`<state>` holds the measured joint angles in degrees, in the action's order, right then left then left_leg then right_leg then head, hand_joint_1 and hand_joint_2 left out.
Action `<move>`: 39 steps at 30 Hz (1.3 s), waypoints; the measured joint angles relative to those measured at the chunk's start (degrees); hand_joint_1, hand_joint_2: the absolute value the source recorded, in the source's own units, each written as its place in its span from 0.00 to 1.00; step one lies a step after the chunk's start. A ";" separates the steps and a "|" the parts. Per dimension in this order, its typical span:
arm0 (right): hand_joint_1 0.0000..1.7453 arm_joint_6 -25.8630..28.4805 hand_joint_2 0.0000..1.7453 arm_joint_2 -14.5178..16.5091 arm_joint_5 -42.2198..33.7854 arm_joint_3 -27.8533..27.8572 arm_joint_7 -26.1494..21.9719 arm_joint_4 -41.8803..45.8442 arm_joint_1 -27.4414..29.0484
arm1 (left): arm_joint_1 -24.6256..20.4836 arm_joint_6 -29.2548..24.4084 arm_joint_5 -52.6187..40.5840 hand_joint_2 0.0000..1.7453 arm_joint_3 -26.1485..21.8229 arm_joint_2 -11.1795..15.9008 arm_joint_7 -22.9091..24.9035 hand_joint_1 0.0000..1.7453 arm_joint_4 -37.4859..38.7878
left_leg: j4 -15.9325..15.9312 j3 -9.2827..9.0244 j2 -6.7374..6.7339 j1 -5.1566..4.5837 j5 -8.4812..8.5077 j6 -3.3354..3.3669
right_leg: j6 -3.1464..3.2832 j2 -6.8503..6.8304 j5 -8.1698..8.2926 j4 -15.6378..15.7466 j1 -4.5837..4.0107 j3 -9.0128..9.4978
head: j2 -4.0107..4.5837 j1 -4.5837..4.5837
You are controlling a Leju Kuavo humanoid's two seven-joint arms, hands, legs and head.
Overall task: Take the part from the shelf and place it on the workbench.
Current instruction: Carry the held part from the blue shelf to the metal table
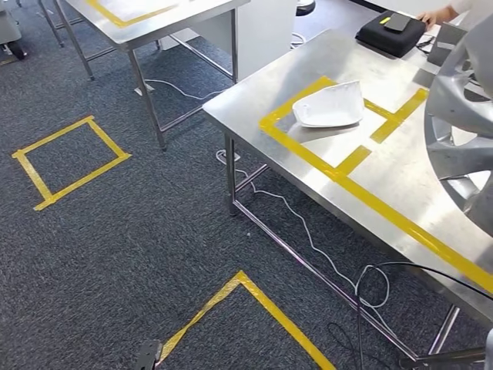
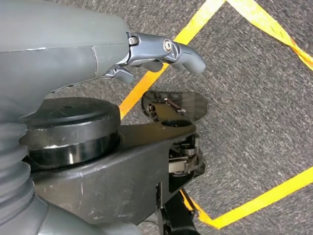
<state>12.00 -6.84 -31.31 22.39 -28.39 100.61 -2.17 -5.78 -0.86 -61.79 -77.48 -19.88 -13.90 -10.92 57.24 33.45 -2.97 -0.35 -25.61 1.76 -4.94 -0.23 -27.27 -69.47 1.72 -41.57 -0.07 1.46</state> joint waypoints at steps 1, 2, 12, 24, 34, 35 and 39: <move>1.00 0.00 1.00 0.00 -0.09 0.03 0.00 -0.01 0.05 | 0.00 -0.01 -0.01 1.00 0.00 0.01 -0.03 0.00 0.00 | 0.04 -0.17 -0.53 -0.05 -0.17 -0.33 | -0.04 -1.22 1.40 4.06 -0.04 2.22 | 0.00 0.00; 1.00 0.00 1.00 0.02 -0.15 0.04 0.00 -0.02 0.04 | 0.00 -0.05 -0.01 1.00 0.00 0.02 -0.07 0.00 0.00 | 0.12 -0.36 -1.02 -0.17 -0.37 -0.73 | 0.09 -2.33 2.51 7.47 -0.11 4.19 | 0.00 -0.02; 1.00 0.13 1.00 0.16 -0.25 0.36 0.04 -0.11 -0.08 | -0.15 -0.23 -0.06 1.00 0.00 0.16 -0.22 0.00 -0.01 | 14.17 5.65 2.24 0.21 -8.30 -3.36 | 3.37 2.24 3.54 10.52 -0.46 5.40 | 0.00 -0.63; 1.00 3.14 1.00 0.08 3.41 0.91 -0.16 -0.27 0.91 | -0.23 -0.54 -0.41 1.00 0.00 -0.03 0.08 0.00 -0.01 | 0.23 -0.41 6.31 0.68 -0.29 -0.85 | 1.00 5.75 2.79 8.18 -0.29 2.84 | 0.00 -0.38; 1.00 11.31 1.00 -6.27 18.65 0.42 2.79 -5.93 1.25 | 0.10 -0.46 -1.21 1.00 0.00 0.12 0.39 0.00 -0.01 | 0.47 -0.41 3.08 -0.07 -0.64 -1.11 | 0.67 0.02 2.44 9.93 -0.46 6.44 | 0.00 -0.14; 1.00 12.08 1.00 -6.87 20.30 0.27 3.69 -6.42 1.15 | 0.10 -0.40 -1.27 1.00 0.00 0.17 0.39 0.00 -0.01 | 0.49 -0.36 3.05 -0.23 -0.58 -0.99 | 0.93 0.09 2.43 10.45 -0.50 6.69 | 0.00 -0.18; 1.00 15.81 1.00 -13.21 36.25 -2.25 12.14 -11.53 -1.95 | 0.04 -0.22 -1.87 1.00 0.02 0.21 0.10 0.00 0.00 | 0.07 -0.32 2.97 -0.33 -0.21 0.04 | 1.31 0.54 2.82 10.61 -0.48 6.47 | 0.00 -0.22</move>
<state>27.81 -20.05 4.94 20.14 -16.25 89.08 -4.12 -5.73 -1.08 -63.66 -77.47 -19.67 -13.80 -10.92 57.30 33.13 0.00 -0.68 -25.83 1.80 -3.63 0.31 -24.45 -58.85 1.24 -35.09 -0.07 1.24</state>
